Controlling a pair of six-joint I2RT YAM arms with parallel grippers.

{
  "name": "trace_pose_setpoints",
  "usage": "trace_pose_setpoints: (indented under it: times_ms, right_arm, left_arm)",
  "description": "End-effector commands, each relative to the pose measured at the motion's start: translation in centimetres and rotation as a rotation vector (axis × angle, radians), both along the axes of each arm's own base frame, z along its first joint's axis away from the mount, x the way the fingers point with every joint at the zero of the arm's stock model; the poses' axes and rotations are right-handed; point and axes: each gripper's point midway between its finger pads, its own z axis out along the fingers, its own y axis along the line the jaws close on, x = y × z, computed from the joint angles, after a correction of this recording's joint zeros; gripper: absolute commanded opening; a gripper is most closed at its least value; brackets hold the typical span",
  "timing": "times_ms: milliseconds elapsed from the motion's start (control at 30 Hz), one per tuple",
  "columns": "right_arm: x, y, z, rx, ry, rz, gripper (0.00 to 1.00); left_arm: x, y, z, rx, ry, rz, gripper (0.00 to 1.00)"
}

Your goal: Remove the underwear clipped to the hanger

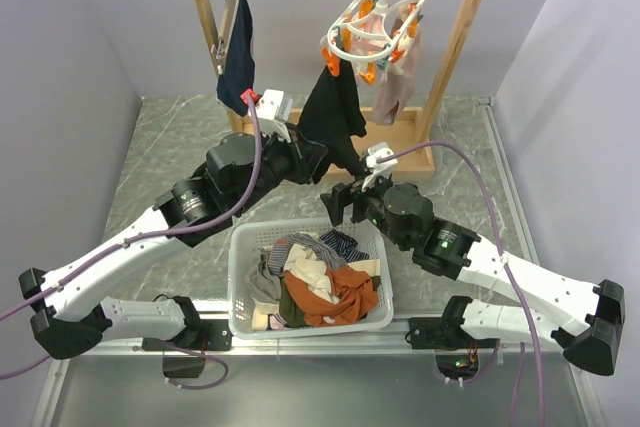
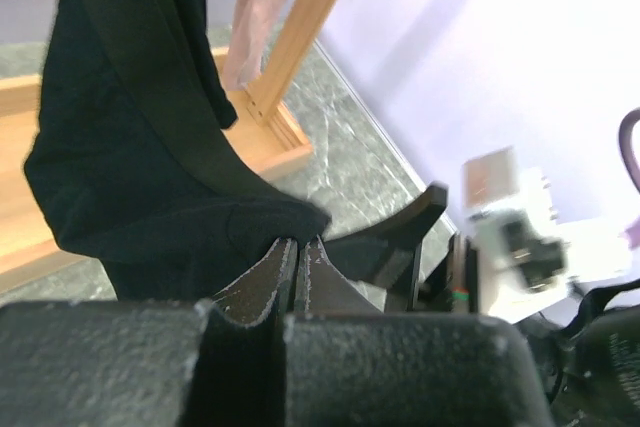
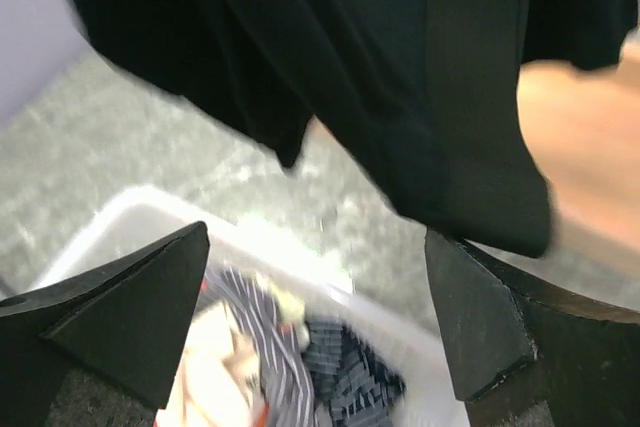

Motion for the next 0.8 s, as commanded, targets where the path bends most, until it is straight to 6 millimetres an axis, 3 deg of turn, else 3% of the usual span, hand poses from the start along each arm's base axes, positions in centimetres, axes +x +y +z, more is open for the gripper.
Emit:
trace_pose_setpoints:
  times_ms: [0,233,400,500,533,567,633,667,700,733,767]
  right_arm:
    - [1.1,0.5,7.0,0.156,-0.181,-0.033,0.95]
    - [1.2,2.3,8.8,0.204,-0.210,-0.003,0.96]
    - [1.2,2.9,9.6,0.266,-0.214,0.004,0.95]
    - [2.2,2.7,9.7,0.262,-0.220,-0.053,0.85]
    - [2.2,2.8,10.0,0.270,-0.223,-0.055,0.80]
    - [2.3,2.9,10.1,0.276,-0.225,-0.052,0.65]
    - [2.4,3.2,11.0,0.296,-0.235,-0.050,0.47]
    - [2.4,3.2,11.2,0.300,-0.234,-0.048,0.25]
    - [2.5,3.5,10.9,0.287,-0.225,-0.043,0.13]
    - [2.7,3.4,11.3,0.296,-0.224,-0.056,0.02]
    - [2.8,3.5,11.2,0.295,-0.217,-0.064,0.00]
  left_arm:
    - [-0.9,-0.8,1.6,-0.040,0.006,-0.056,0.01]
    - [-1.1,-1.7,1.7,-0.061,0.029,-0.085,0.01]
    - [-1.7,-2.5,2.8,-0.102,0.044,-0.127,0.01]
    - [-2.4,-2.9,3.8,-0.136,0.058,-0.166,0.01]
    - [-2.6,-3.1,3.9,-0.144,0.061,-0.184,0.01]
    - [-2.7,-3.2,4.1,-0.154,0.067,-0.188,0.01]
    - [-2.9,-3.3,4.0,-0.159,0.080,-0.196,0.01]
    - [-3.1,-3.4,3.7,-0.163,0.091,-0.203,0.01]
    - [-3.1,-3.4,3.7,-0.165,0.096,-0.206,0.01]
    - [-3.2,-3.4,3.8,-0.171,0.097,-0.210,0.01]
    - [-3.4,-3.4,3.4,-0.175,0.108,-0.215,0.01]
